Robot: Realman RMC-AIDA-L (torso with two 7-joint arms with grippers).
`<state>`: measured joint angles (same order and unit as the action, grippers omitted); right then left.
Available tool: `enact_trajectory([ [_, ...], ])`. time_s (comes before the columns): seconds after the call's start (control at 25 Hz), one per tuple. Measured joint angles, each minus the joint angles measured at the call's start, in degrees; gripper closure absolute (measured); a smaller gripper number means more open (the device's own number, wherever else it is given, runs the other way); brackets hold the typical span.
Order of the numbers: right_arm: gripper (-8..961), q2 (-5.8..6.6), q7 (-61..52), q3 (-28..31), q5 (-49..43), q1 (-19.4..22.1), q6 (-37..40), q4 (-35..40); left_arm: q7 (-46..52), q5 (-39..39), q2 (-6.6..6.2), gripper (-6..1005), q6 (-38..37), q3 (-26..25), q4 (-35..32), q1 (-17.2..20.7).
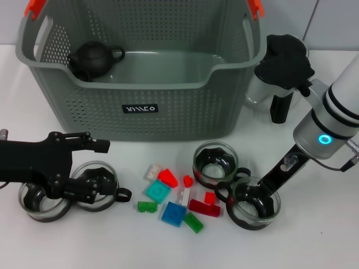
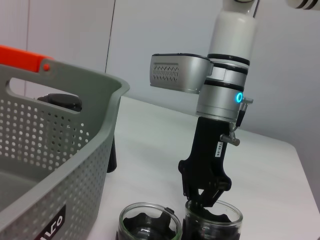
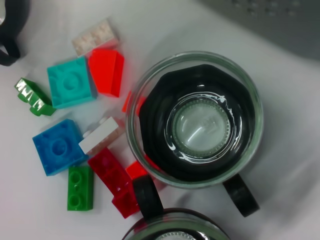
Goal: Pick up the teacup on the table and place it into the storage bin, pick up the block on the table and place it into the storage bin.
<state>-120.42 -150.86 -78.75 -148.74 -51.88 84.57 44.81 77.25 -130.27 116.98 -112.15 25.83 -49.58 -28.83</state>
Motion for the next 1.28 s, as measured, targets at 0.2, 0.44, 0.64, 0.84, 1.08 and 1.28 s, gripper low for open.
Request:
enact_trajectory([
  [0.2, 910, -0.05, -1.38, -1.83, -0.03, 1.53, 0.93, 4.26, 0.00, 0.03, 0.00, 64, 0.00, 0.02, 0.00, 0.00],
  [0.44, 909, -0.21, -2.31, -2.53, 0.97, 3.66, 3.99, 10.26, 0.00, -0.04, 0.00, 65, -0.01, -0.11, 0.01, 0.00],
  [0.64, 910, -0.10, -3.57, -2.63, 5.35, 6.25, 9.10, 19.54, 0.00, -0.20, -0.05, 65, -0.51, -0.88, 0.00, 0.08],
  [0.84, 910, 0.10, -5.59, -1.66, 7.41, 6.52, 13.62, 29.85, 0.00, -0.34, -0.09, 65, -0.77, -1.49, 0.00, 0.22],
  [1.08, 909, 0.19, -5.69, 3.37, 7.17, -0.16, 15.55, 31.80, -0.20, -0.11, -0.09, 65, -0.80, -1.49, 0.00, 0.27],
  [1.28, 909, 0.23, -4.79, 7.51, 6.14, -6.98, 15.52, 31.83, -0.24, -0.24, -0.09, 65, -1.20, -1.43, 0.00, 0.16],
])
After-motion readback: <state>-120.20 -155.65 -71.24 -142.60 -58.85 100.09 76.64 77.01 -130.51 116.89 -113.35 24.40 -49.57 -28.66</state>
